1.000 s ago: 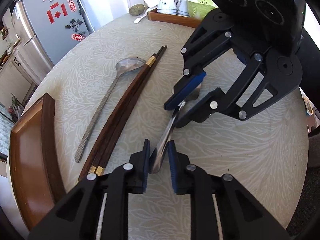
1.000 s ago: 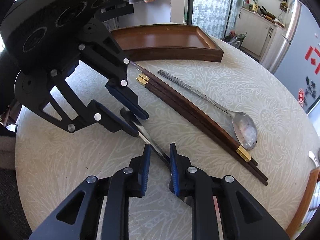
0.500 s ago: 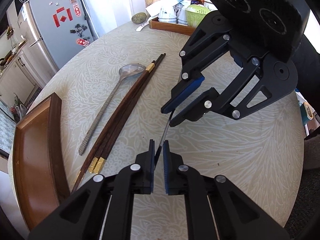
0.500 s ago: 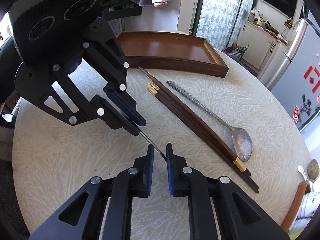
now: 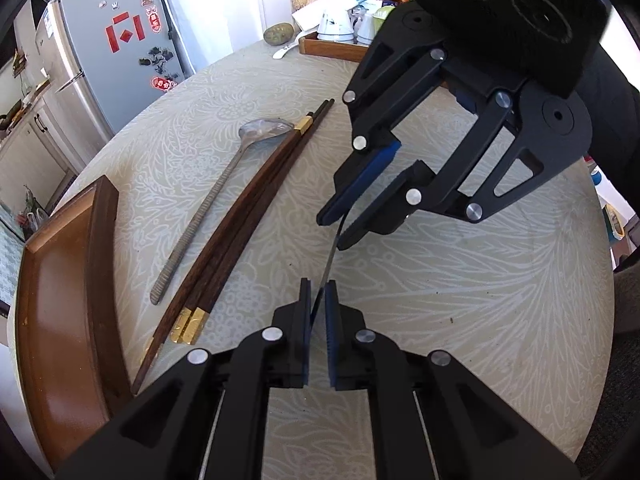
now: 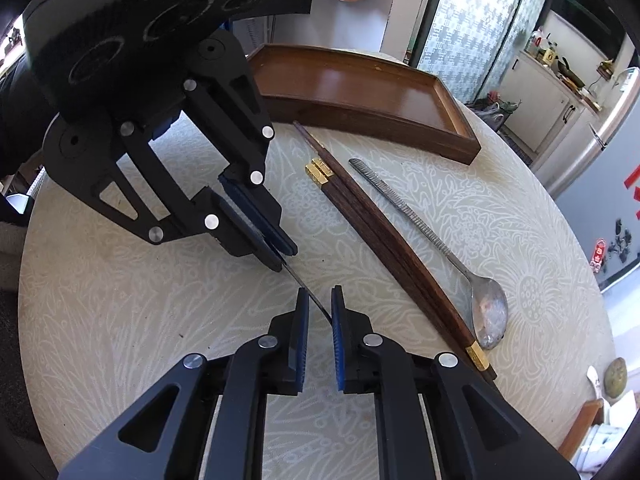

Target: Organize utensils

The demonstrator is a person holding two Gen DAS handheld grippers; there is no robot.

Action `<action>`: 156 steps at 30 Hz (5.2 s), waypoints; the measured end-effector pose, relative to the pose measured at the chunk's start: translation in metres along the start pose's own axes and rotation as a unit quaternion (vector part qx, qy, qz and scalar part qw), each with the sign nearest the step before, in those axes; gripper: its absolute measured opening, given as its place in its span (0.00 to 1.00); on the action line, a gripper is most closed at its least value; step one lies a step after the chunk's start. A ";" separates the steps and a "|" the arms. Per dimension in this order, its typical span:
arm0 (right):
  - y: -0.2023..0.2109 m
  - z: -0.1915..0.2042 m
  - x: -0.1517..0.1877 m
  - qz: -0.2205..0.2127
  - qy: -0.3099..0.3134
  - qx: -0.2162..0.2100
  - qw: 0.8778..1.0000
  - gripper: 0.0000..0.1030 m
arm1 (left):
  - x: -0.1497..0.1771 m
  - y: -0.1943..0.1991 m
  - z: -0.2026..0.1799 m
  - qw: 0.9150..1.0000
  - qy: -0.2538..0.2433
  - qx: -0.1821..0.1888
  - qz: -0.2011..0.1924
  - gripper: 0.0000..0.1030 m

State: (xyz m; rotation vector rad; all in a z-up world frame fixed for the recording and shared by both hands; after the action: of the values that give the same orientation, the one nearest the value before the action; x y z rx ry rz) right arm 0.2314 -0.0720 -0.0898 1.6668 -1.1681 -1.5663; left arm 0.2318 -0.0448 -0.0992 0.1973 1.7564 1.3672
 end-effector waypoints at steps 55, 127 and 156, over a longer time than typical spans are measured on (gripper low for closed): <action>0.026 -0.056 -0.101 -0.014 0.062 0.081 0.995 0.64 | 0.043 0.126 0.121 0.978 0.081 -0.140 -0.135 0.92; 0.020 -0.061 -0.005 0.042 0.075 0.002 0.996 0.10 | 0.011 0.027 0.089 0.999 -0.023 -0.032 0.022 0.09; -0.083 -0.074 -0.160 0.054 0.188 0.054 0.979 0.21 | 0.094 0.078 0.197 0.987 0.088 -0.130 0.023 0.31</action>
State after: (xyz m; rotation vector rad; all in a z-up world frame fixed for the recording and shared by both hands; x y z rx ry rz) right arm 0.3315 0.0943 -0.0726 1.8365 -1.1328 -1.0771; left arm 0.2856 0.1804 -0.0853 -0.0269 1.7027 1.6738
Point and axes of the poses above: each gripper's, at about its wrist camera, not at the fingertips, and y roughly against the way its jaws point, z to its left, x to its underside, the point moved 7 cm from there along -y, roughly the way its jaws point, and after that the axes turned 6 degrees about y, right-handed, at the moved point
